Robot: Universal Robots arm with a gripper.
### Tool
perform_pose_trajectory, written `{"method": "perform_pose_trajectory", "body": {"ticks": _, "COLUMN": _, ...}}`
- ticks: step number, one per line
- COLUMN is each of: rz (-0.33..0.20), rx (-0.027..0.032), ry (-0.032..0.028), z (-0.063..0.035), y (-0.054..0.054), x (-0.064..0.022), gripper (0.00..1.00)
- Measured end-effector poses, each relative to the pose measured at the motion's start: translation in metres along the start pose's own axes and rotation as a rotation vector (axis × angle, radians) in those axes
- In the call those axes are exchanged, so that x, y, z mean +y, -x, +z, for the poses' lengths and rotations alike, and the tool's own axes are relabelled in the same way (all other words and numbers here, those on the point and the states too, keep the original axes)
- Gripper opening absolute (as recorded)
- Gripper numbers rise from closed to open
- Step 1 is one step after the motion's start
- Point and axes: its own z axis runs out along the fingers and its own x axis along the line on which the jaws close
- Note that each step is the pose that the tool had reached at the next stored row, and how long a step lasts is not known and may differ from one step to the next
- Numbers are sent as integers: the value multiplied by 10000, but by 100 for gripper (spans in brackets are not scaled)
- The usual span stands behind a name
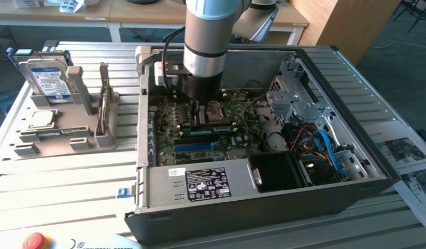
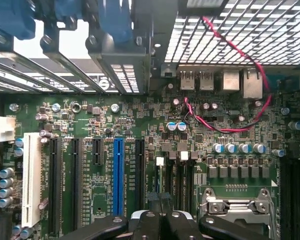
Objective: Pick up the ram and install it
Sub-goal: 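Press down the ram until it locks into place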
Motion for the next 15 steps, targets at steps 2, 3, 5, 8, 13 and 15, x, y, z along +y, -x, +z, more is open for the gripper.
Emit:
{"method": "perform_pose_trajectory", "body": {"ticks": 2, "rz": 1, "rx": 2, "ry": 1, "z": -39, "y": 0, "x": 1, "gripper": 11}}
{"method": "perform_pose_trajectory", "body": {"ticks": 3, "rz": 1, "rx": 2, "ry": 1, "z": -60, "y": 0, "x": 2, "gripper": 11}}
{"method": "perform_pose_trajectory", "body": {"ticks": 5, "rz": 2, "rx": 1, "ry": 3, "z": -130, "y": 1, "x": 5, "gripper": 11}}
{"method": "perform_pose_trajectory", "body": {"ticks": 8, "rz": 2, "rx": 2, "ry": 5, "z": -207, "y": 1, "x": 7, "gripper": 11}}
{"method": "perform_pose_trajectory", "body": {"ticks": 13, "rz": 1, "rx": 2, "ry": 8, "z": -334, "y": 2, "x": 11, "gripper": 11}}
{"method": "perform_pose_trajectory", "body": {"ticks": 15, "rz": 1, "rx": 2, "ry": 8, "z": -382, "y": 2, "x": 13, "gripper": 11}}
